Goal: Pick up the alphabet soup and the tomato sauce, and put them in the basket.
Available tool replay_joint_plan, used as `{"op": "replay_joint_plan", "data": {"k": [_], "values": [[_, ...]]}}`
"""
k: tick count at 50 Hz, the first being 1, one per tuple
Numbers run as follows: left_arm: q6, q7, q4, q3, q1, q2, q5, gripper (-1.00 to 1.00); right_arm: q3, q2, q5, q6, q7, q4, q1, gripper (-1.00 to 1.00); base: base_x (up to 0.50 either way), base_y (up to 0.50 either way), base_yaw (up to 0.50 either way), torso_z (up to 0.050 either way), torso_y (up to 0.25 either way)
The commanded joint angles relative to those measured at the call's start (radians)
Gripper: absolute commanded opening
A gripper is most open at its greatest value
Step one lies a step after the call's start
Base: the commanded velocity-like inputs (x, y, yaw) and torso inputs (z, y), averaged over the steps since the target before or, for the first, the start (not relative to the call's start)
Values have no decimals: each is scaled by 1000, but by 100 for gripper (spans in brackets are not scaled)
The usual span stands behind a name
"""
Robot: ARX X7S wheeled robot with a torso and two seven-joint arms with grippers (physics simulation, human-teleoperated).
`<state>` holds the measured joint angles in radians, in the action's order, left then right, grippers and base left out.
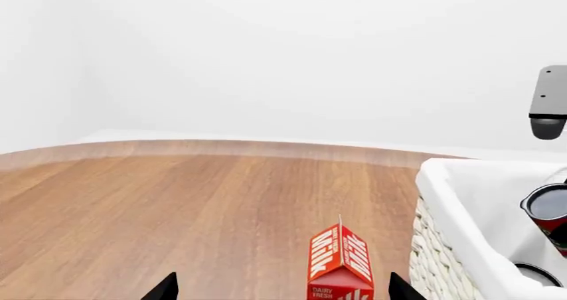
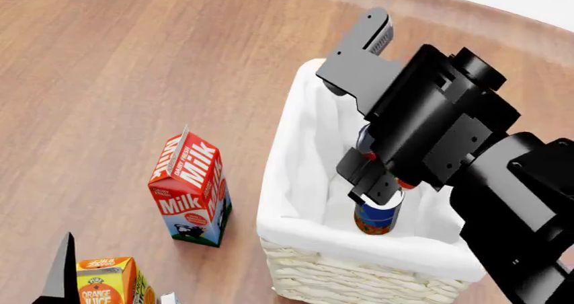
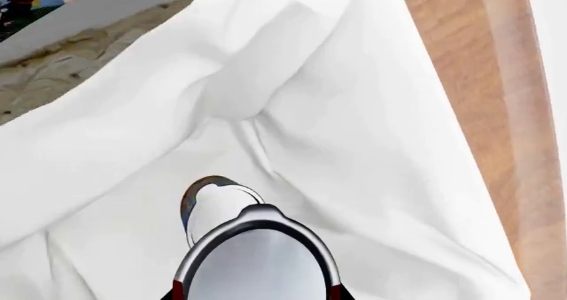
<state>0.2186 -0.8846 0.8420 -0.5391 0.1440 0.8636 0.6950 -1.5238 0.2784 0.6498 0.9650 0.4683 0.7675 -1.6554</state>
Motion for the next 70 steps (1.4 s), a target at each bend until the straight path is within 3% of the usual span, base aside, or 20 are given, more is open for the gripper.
{"op": "replay_joint_plan", "data": {"k": [1, 35, 70], "values": [[-60, 45, -35, 19, 4, -23, -11, 100, 30, -44, -20, -53, 30, 36, 26, -100, 0, 0, 0, 0, 0], [-112, 60, -75, 29, -32, -20, -34, 100, 9, -244, -101, -285, 152, 473, 66, -100, 0, 0, 0, 0, 0], [-113, 63, -82, 29, -32, -22, -32, 100, 49, -274, -187, -297, 160, 538, 87, -100, 0, 0, 0, 0, 0]]}}
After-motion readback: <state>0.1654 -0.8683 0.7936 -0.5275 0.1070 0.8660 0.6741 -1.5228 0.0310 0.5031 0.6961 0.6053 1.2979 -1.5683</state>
